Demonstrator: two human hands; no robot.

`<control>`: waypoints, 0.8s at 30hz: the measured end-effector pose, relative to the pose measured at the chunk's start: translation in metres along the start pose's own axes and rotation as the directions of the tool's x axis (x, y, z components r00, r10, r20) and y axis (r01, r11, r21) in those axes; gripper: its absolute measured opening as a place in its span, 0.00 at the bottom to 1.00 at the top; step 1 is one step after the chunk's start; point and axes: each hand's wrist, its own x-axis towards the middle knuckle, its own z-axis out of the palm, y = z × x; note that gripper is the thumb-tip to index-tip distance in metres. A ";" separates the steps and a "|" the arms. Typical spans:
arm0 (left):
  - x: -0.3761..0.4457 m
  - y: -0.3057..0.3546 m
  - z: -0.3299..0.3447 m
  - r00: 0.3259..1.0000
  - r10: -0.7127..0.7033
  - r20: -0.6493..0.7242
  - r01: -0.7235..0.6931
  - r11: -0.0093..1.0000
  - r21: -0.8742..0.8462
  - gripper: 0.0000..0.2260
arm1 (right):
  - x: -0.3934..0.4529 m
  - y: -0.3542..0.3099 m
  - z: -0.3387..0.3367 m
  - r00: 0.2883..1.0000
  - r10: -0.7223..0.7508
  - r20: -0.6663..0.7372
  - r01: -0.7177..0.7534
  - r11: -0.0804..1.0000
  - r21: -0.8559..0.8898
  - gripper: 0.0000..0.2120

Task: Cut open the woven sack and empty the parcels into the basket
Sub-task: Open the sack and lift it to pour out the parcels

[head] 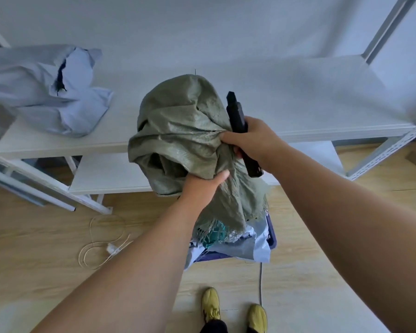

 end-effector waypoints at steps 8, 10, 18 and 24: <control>0.014 0.008 -0.002 0.942 -0.236 -0.237 0.104 0.879 -0.465 0.24 | -0.008 0.050 0.016 0.999 0.027 -0.044 -0.038 0.961 -0.274 0.28; 0.013 0.018 -0.004 0.958 -0.175 -0.225 0.057 0.892 -0.448 0.23 | -0.009 0.058 0.022 0.999 0.044 -0.014 -0.046 0.950 -0.308 0.29; 0.013 0.048 -0.012 0.974 0.161 -0.160 -0.210 0.907 -0.365 0.17 | 0.006 0.033 0.024 0.963 -0.150 -0.225 0.077 0.949 -0.305 0.09; 0.019 0.036 -0.017 0.981 0.160 -0.113 -0.185 0.945 -0.269 0.23 | 0.013 0.026 0.018 0.948 -0.174 -0.266 0.089 0.949 -0.304 0.05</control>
